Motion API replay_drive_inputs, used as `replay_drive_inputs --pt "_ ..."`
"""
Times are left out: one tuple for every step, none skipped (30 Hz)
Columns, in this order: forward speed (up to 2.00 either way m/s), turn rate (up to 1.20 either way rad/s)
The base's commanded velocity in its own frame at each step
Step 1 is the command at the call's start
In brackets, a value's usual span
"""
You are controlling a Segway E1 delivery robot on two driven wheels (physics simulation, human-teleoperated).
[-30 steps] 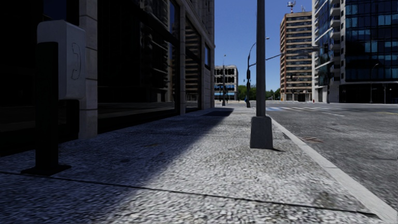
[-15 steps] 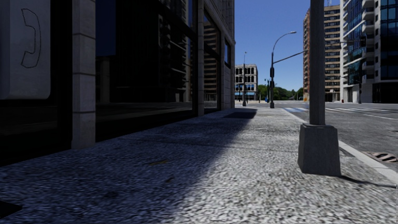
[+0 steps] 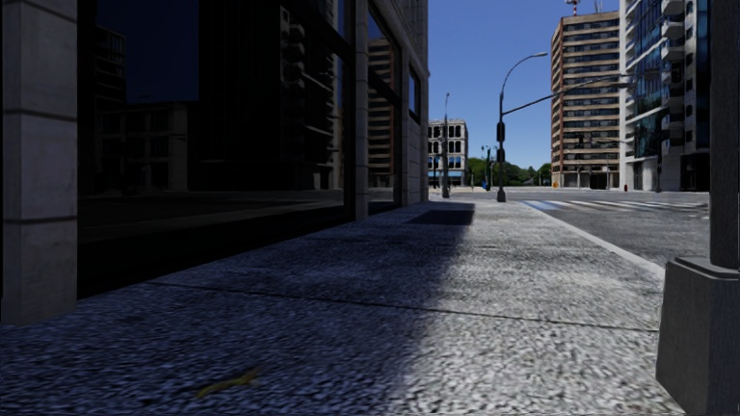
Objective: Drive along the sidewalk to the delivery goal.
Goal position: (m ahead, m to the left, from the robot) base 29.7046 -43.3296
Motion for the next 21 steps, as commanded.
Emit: replay_drive_inputs --pt "2.00 -0.27" --pt "2.00 -0.27" --pt "2.00 -0.28" --pt "2.00 -0.28" --pt "2.00 -0.31" --pt "2.00 -0.35" --pt "2.00 -0.37" --pt "2.00 -0.37" --pt "2.00 -0.37" --pt "2.00 -0.37" --pt "2.00 -0.37" --pt "2.00 -0.37" --pt "2.00 -0.37" --pt "2.00 -0.37" --pt "2.00 -0.38" --pt "2.00 -0.38" --pt "2.00 -0.38" --pt "2.00 -0.39" --pt "2.00 -0.39" --pt "2.00 -0.39" --pt "2.00 -0.39"
